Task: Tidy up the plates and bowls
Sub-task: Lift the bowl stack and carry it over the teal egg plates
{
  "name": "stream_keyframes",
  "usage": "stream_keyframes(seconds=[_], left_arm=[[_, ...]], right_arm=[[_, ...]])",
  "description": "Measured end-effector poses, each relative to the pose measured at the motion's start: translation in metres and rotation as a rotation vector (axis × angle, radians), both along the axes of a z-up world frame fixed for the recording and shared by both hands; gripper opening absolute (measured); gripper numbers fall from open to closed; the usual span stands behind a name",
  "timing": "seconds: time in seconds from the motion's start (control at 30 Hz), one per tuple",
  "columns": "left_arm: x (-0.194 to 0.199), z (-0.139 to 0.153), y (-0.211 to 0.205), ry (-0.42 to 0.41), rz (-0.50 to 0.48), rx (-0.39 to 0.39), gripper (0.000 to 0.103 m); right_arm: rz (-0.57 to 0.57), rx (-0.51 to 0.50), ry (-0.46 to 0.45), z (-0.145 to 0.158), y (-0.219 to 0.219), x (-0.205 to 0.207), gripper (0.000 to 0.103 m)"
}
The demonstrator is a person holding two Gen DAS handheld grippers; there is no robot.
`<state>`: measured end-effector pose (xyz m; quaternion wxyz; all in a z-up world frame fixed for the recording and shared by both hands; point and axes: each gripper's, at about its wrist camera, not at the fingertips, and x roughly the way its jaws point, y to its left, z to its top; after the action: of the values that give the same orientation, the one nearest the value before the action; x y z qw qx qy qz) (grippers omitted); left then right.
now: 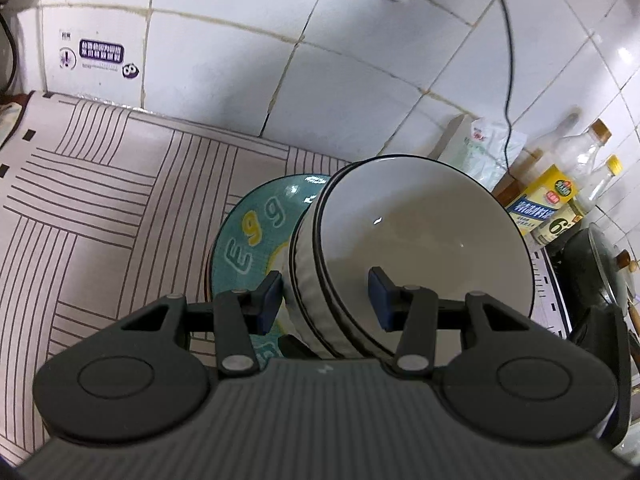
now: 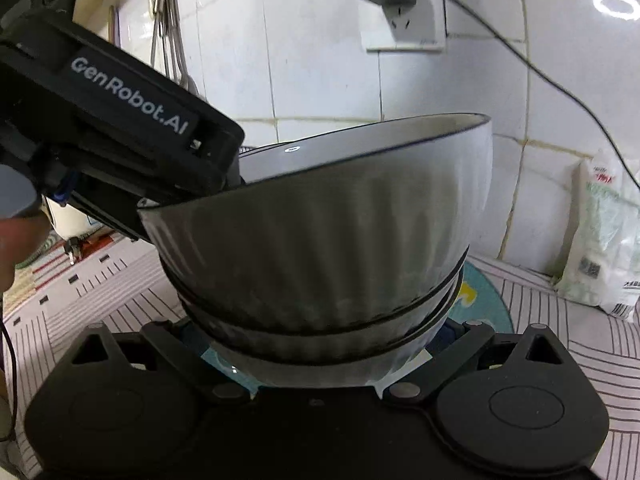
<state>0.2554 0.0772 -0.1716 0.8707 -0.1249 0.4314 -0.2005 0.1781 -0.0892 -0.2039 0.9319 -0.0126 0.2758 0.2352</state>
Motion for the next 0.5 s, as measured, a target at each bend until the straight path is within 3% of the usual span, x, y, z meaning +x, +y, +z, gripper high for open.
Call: stream_keyframes(seconds=[0.5], left_arm=[[0.009, -0.016, -0.007, 0.008, -0.004, 0.007, 0.046]], right_arm=[[-0.050, -0.085, 0.059, -0.014, 0.018, 0.008, 0.101]])
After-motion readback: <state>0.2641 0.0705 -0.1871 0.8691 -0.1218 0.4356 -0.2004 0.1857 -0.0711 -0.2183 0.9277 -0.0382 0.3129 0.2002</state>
